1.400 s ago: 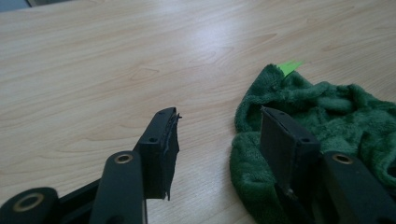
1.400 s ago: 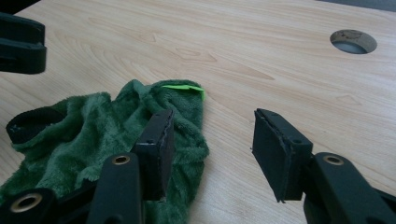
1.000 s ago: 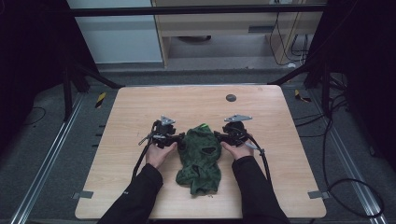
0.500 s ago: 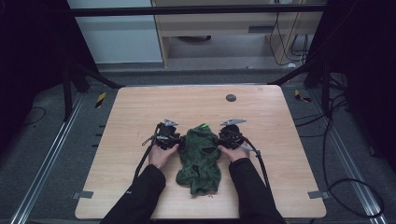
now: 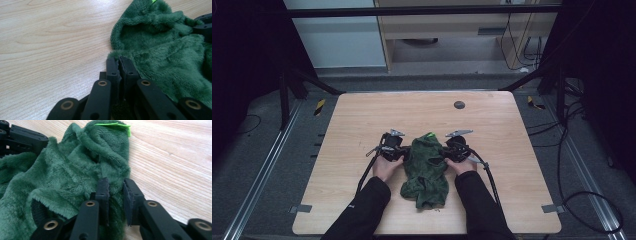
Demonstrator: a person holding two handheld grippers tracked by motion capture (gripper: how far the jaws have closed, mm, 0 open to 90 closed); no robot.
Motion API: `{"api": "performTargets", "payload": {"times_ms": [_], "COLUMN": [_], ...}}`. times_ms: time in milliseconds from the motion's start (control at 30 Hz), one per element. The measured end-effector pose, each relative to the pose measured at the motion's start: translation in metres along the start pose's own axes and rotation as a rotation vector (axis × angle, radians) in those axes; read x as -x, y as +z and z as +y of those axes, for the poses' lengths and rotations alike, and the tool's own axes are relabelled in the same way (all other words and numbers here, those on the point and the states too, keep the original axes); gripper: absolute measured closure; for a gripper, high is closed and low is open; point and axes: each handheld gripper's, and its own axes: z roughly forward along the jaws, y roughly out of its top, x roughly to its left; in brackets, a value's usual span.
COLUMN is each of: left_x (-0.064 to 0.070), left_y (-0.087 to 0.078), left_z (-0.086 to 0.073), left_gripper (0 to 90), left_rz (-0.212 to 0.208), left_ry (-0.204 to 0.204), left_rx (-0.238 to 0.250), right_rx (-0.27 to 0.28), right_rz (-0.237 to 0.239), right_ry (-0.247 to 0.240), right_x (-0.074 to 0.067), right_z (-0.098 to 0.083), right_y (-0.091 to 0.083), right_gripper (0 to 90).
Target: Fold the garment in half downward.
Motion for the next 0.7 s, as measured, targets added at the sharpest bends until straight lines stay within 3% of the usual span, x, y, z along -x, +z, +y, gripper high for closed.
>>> {"api": "performTargets", "payload": {"times_ms": [233,700], "left_x": [0.001,0.012], "left_y": [-0.003,-0.039], "left_z": [0.001,0.019], "left_gripper": [89.1,89.3], "left_rz": [0.002,0.002], "left_ry": [0.011,0.057], "left_rx": [0.007,0.152], "right_rx": [0.002,0.117], "right_rz": [0.003,0.034], "right_ry": [-0.006,-0.041], "right_x": [-0.002,-0.011], "right_z": [0.002,0.022], "right_y": [-0.001,-0.027], "right_gripper": [84.9,85.3]}}
